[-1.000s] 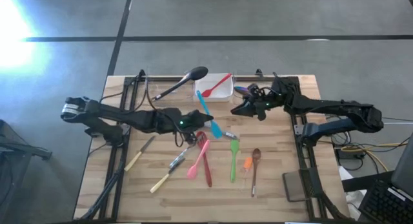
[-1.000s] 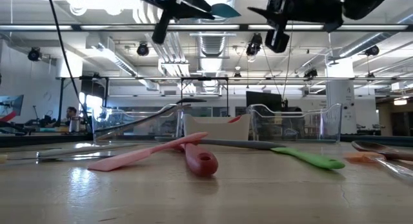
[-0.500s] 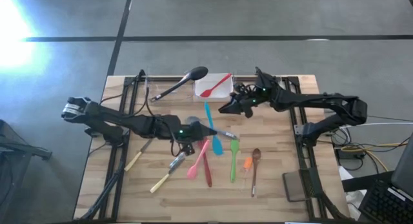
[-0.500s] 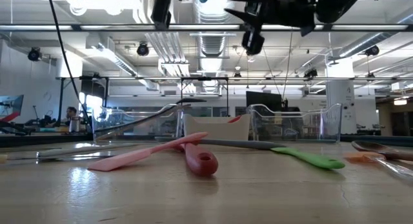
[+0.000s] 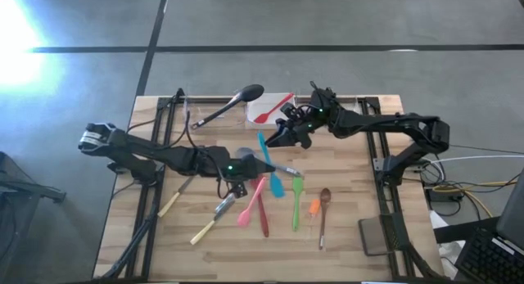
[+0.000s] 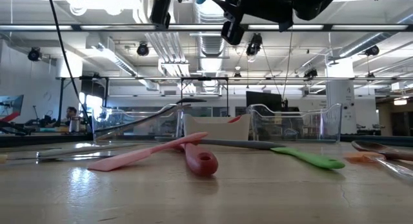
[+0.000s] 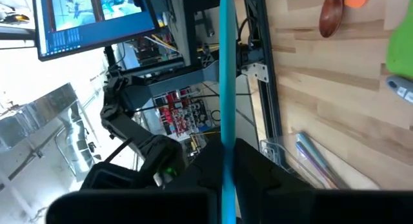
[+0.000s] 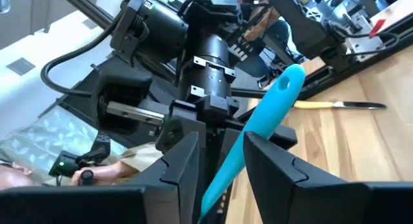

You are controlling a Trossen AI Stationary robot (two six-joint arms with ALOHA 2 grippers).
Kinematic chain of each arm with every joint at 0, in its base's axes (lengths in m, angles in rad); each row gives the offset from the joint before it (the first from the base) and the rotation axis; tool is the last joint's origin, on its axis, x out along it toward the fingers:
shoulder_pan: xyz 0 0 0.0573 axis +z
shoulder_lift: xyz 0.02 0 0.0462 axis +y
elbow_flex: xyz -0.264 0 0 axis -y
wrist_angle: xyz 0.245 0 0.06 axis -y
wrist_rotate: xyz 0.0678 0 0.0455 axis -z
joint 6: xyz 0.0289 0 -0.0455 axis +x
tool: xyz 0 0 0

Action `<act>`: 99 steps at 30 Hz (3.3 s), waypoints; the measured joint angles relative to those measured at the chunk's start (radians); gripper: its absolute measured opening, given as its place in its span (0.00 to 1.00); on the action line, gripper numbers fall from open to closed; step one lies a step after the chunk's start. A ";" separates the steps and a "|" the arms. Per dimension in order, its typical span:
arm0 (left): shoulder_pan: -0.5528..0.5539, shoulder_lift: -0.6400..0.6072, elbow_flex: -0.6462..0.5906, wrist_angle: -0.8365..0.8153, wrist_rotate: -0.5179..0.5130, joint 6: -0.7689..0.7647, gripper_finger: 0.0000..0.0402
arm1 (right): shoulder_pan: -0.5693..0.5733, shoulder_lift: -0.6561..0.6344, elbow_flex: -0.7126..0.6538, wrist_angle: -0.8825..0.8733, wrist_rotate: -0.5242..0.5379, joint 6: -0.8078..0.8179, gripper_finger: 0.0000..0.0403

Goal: Pick & Place Kitchen Items
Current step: Put the blue spatula into the white bin

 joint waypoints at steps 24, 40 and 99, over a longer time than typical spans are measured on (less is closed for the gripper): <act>-0.008 0.000 0.017 -0.005 -0.013 0.009 0.05 | -0.035 -0.047 0.022 -0.221 0.025 -0.115 0.36; -0.006 0.011 0.041 -0.002 0.031 -0.013 0.05 | 0.019 -0.047 0.022 -0.160 0.076 -0.097 0.36; -0.014 0.052 0.093 -0.025 -0.388 -0.273 0.34 | -0.072 -0.084 0.106 -0.529 0.120 -0.352 0.03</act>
